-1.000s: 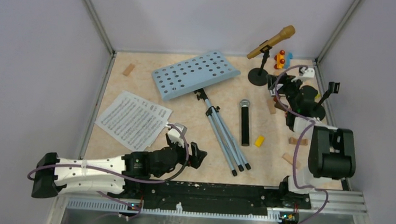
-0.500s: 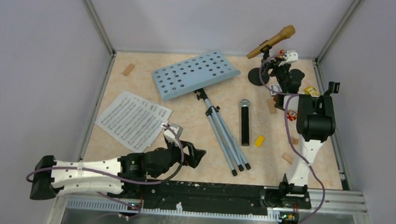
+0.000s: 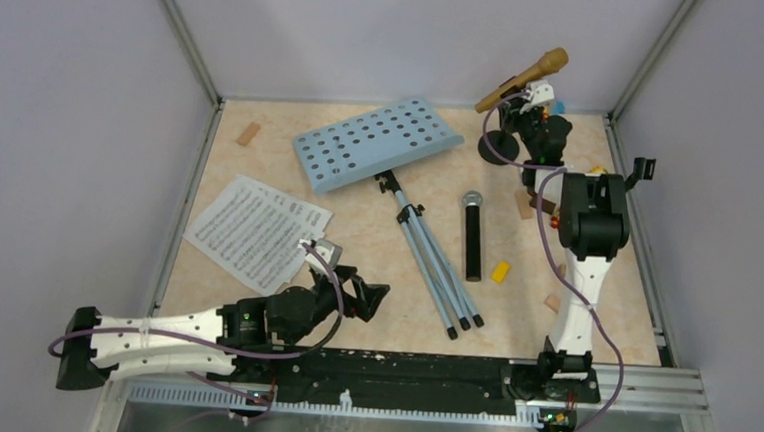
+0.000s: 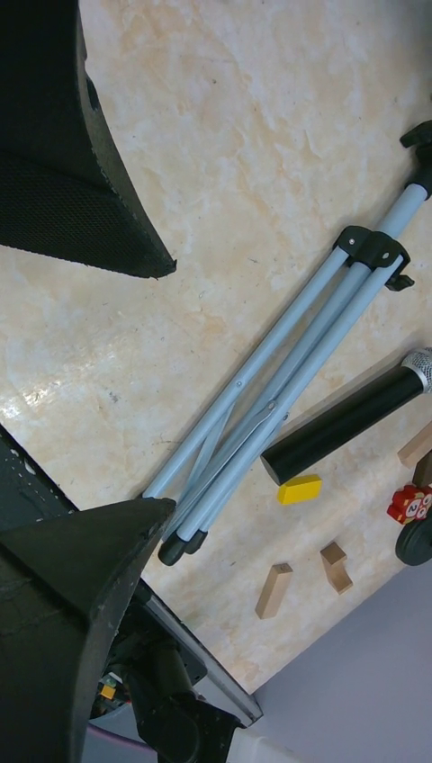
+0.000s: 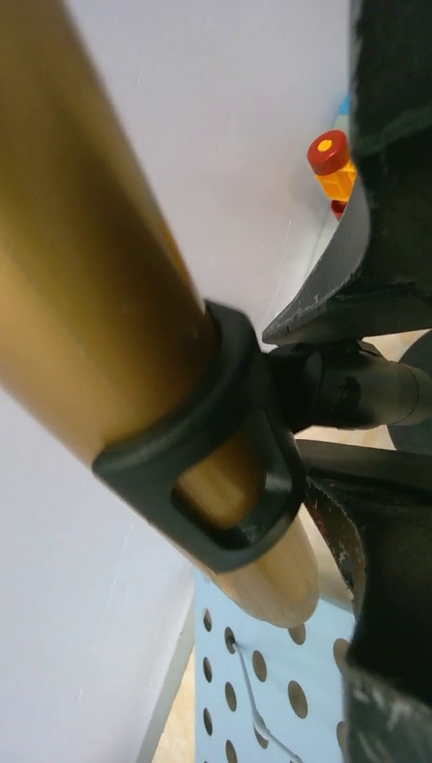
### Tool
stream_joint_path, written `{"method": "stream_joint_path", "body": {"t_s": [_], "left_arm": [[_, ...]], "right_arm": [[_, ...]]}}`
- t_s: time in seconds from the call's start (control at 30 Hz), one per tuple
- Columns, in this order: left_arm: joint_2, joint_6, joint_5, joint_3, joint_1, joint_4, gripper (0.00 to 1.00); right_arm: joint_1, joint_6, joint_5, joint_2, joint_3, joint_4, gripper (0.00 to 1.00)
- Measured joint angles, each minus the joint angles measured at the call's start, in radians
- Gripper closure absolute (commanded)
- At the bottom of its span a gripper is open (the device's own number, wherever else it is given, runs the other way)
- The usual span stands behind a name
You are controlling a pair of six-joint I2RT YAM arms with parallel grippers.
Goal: Pack up the instrument practice props
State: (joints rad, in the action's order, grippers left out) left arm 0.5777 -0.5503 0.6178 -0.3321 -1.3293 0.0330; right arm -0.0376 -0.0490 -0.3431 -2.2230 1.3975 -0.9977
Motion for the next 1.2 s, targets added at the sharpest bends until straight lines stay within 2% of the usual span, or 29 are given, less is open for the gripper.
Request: {"method": "stream_joint_path", "body": {"t_s": [0.07, 0.23, 0.43, 0.57, 0.7, 0.83, 1.0, 1.2], "left_arm": [[0.000, 0.004, -0.002, 0.002, 0.000, 0.006, 0.06], [0.000, 0.011, -0.003, 0.005, 0.000, 0.019, 0.06], [0.003, 0.079, -0.037, -0.001, 0.000, 0.019, 0.01], [0.035, 0.163, -0.065, -0.081, 0.000, -0.011, 0.01], [0.048, 0.225, -0.076, -0.194, 0.000, -0.040, 0.01], [0.020, 0.267, -0.080, -0.253, 0.000, -0.054, 0.01], [-0.032, 0.315, -0.095, -0.306, 0.000, -0.085, 0.01], [-0.013, 0.352, -0.113, -0.530, 0.000, -0.184, 0.01]], "right_arm": [[-0.002, -0.010, -0.001, -0.012, 0.019, 0.001, 0.72], [-0.001, -0.025, -0.021, -0.022, 0.038, 0.001, 1.00], [-0.001, -0.019, -0.030, -0.017, 0.029, -0.003, 1.00], [-0.008, -0.010, -0.029, 0.057, -0.053, 0.016, 1.00], [-0.032, 0.008, -0.008, 0.217, -0.179, 0.065, 1.00], [-0.078, -0.002, 0.023, 0.446, -0.309, 0.095, 1.00], [-0.198, -0.034, 0.043, 0.826, -0.506, 0.131, 1.00], [-0.360, -0.056, -0.047, 1.143, -0.681, 0.231, 1.00]]}}
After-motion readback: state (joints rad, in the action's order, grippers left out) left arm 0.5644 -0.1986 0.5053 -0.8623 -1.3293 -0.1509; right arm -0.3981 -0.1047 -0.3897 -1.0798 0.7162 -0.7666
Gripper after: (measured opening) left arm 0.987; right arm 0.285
